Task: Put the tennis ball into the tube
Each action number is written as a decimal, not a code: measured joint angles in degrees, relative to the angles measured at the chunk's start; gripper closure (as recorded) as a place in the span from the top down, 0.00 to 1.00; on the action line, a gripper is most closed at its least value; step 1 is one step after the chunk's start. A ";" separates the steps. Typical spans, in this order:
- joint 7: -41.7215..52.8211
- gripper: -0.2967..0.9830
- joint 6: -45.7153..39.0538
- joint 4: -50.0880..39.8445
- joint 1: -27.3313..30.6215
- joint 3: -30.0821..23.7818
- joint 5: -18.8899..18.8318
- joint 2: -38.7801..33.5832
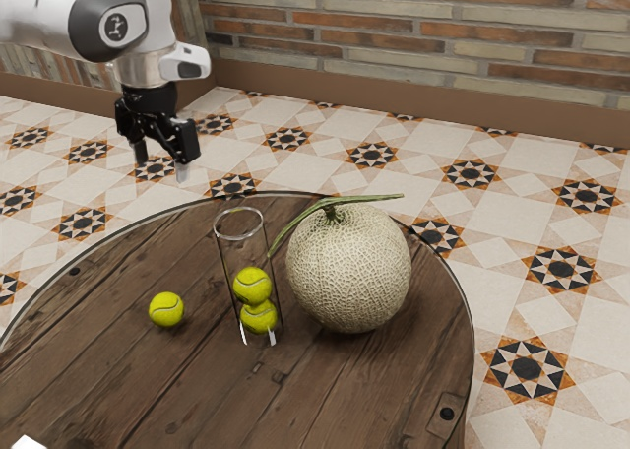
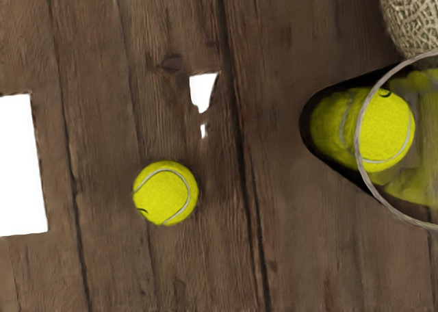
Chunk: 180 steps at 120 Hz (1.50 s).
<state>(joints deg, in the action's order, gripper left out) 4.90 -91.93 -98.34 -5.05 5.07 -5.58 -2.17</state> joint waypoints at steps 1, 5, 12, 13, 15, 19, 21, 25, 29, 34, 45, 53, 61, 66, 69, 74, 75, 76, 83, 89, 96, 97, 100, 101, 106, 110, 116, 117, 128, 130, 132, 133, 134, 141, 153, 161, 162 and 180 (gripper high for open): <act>0.21 0.77 -0.08 -0.28 0.04 0.03 -0.13 -0.15; 1.02 0.77 -0.38 -1.79 0.35 0.13 -0.57 -0.81; 2.32 0.77 -1.13 -6.95 1.56 0.18 -1.13 -2.09; 2.50 0.77 -1.38 -7.91 1.80 0.18 -1.19 -2.27; 2.85 0.77 -1.92 -9.64 2.36 0.17 -1.30 -2.56; 3.51 0.77 -3.51 -12.95 3.51 0.18 -1.47 -2.95; 3.83 0.77 -4.65 -14.69 4.08 0.18 -1.53 -3.20; 4.45 0.77 -7.18 -17.70 5.13 0.20 -1.58 -3.68; 5.02 0.77 -9.51 -19.65 5.99 0.21 -1.41 -3.98; 5.72 0.77 -13.27 -23.24 6.49 0.27 -1.19 -4.57; 7.19 0.77 -21.93 -29.06 6.96 0.50 -0.89 -4.95; 8.04 0.77 -26.78 -31.13 7.48 0.58 -0.46 -3.81; 8.84 0.77 -32.15 -32.09 9.66 0.59 1.12 -0.04; 9.29 0.77 -35.11 -32.93 11.06 0.57 2.85 2.15; 9.55 0.77 -36.76 -33.25 11.88 0.55 3.82 3.60; 9.98 0.77 -39.36 -33.47 13.16 0.51 5.28 6.01; 10.06 0.77 -39.85 -33.45 13.37 0.50 5.52 6.49; 10.14 0.77 -40.31 -33.42 13.54 0.50 5.74 6.89; 10.69 0.77 -43.44 -32.95 13.86 0.35 6.78 9.46; 11.12 0.77 -45.63 -32.76 13.45 0.09 7.38 10.50; 11.57 0.77 -47.59 -32.72 13.20 -0.21 7.91 11.27; 11.63 0.77 -47.83 -32.73 13.20 -0.26 7.97 11.40; 11.81 0.77 -48.49 -32.81 13.30 -0.35 8.15 11.73; 11.87 0.77 -48.69 -32.89 13.34 -0.37 8.20 11.81; 12.13 0.77 -49.58 -33.22 13.58 -0.47 8.43 12.06; 12.34 0.77 -50.17 -33.45 13.68 -0.55 8.57 12.14; 12.62 0.76 -50.87 -33.94 14.18 -1.34 8.72 12.21; 12.67 0.76 -50.97 -34.04 14.36 -1.57 8.74 12.22; 13.17 0.70 -51.57 -35.01 16.65 -4.22 8.88 12.21; 13.25 0.69 -51.63 -35.11 17.07 -4.65 8.90 12.19; 13.34 0.68 -51.68 -35.17 17.41 -5.02 8.92 12.18; 13.38 0.67 -51.71 -35.20 17.54 -5.17 8.92 12.17; 13.42 0.66 -51.73 -35.23 17.65 -5.29 8.93 12.17; 13.69 0.62 -51.87 -35.30 18.11 -5.79 8.96 12.15; 14.03 0.55 -52.06 -35.29 18.37 -6.00 8.94 12.19; 14.06 0.51 -52.20 -35.09 18.46 -6.01 8.75 12.73; 14.05 0.50 -52.22 -35.05 18.47 -6.01 8.71 12.86; 13.54 0.42 -52.11 -35.12 19.27 -7.62 7.95 8.63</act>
<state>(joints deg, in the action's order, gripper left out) 18.44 -144.04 -133.46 14.23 -2.55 2.37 6.46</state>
